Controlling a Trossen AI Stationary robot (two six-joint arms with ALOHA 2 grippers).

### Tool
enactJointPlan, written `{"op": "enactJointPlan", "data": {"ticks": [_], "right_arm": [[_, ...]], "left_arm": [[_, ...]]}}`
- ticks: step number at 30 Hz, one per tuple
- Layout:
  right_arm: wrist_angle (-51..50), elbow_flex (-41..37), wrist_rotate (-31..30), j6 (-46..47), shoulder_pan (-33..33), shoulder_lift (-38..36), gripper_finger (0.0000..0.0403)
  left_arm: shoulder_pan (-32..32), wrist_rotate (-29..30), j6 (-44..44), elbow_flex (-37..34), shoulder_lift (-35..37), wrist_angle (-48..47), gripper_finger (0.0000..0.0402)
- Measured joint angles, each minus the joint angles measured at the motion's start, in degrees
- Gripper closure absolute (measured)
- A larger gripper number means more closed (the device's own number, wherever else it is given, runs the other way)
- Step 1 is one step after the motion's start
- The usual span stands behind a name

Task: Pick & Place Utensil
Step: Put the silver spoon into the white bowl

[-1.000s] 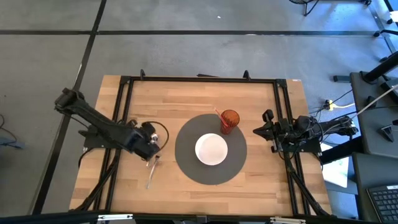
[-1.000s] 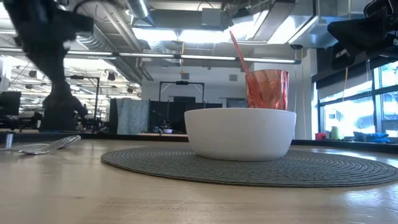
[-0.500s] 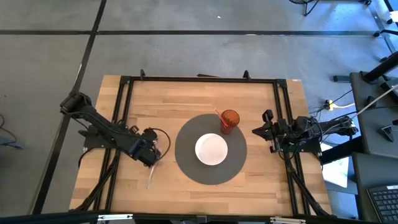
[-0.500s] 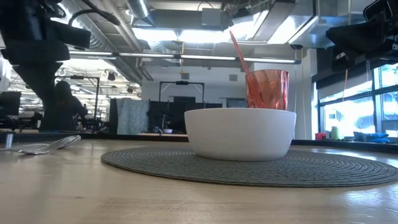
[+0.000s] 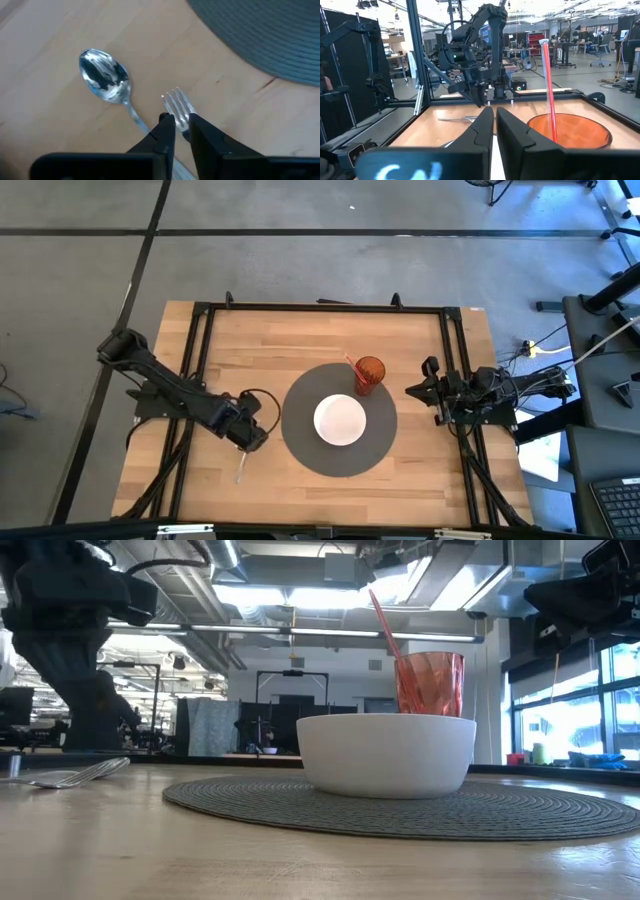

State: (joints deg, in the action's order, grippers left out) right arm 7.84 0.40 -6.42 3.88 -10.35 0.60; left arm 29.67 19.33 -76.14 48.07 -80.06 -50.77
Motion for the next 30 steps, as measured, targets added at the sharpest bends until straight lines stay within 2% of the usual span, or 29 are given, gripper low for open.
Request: {"op": "enactJointPlan", "data": {"ticks": [5,11,15,22,26,30], "right_arm": [[0.0,0.0,0.0,0.0,0.0,0.0,0.0379],[-0.4,0.0,0.0,0.0,0.0,0.0,0.0379],[-0.4,0.0,0.0,0.1,0.0,0.0,0.0379],[-0.4,0.0,0.0,0.2,0.0,0.0,0.0379],[-0.4,0.0,0.1,0.2,0.0,0.0,0.0379],[-0.5,0.0,0.6,0.2,0.0,0.0,0.0379]], "left_arm": [[-0.5,-0.5,0.1,0.0,-2.3,-0.6,0.0302],[-1.8,-6.3,-1.1,0.0,-7.7,-0.6,0.0241],[-2.8,-7.3,-0.2,0.0,-10.5,-1.4,0.0215],[-4.7,-7.3,1.2,-0.2,-11.8,-4.7,0.0217],[-7.0,-7.6,3.7,-2.4,-11.8,-2.5,0.0229],[-10.0,-10.9,7.0,-5.8,-10.9,2.3,0.0243]]}}
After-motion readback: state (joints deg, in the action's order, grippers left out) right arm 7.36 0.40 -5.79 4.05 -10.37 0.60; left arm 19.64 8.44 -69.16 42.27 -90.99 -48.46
